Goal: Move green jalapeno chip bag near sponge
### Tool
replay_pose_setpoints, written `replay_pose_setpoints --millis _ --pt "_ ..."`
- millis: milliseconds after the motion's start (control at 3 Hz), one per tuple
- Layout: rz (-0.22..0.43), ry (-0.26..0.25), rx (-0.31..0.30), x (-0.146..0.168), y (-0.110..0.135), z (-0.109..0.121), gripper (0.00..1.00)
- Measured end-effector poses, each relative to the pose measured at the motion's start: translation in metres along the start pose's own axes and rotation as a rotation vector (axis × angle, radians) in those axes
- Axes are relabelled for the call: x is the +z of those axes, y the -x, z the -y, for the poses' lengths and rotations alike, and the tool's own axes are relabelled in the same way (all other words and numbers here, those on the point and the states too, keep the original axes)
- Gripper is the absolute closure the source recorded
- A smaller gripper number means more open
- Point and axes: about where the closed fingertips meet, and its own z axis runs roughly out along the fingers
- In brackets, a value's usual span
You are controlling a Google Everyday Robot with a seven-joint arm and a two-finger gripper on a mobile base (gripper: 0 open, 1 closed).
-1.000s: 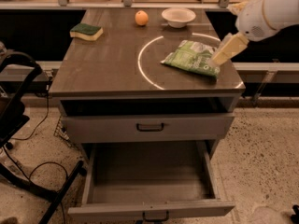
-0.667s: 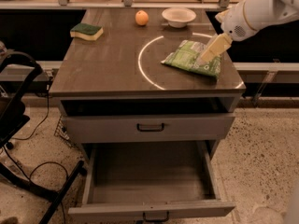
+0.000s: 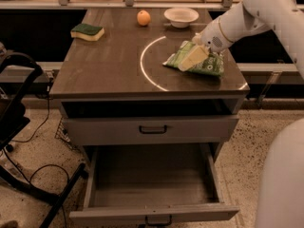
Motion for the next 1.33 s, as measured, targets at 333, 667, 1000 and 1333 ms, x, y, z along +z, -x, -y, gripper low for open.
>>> replay_pose_setpoints --millis 333,667,1000,1333 --pt "0.002 -0.005 -0.004 -0.0009 -0.0001 0.0025 0.48" --pt "0.001 0.003 -0.005 0.0038 0.0000 0.0014 0.79" --pt "0.000 0.007 -0.005 0.0067 0.0001 0.0006 0.99" --pt "0.000 0.009 -0.005 0.0074 0.0004 0.0004 1.00"
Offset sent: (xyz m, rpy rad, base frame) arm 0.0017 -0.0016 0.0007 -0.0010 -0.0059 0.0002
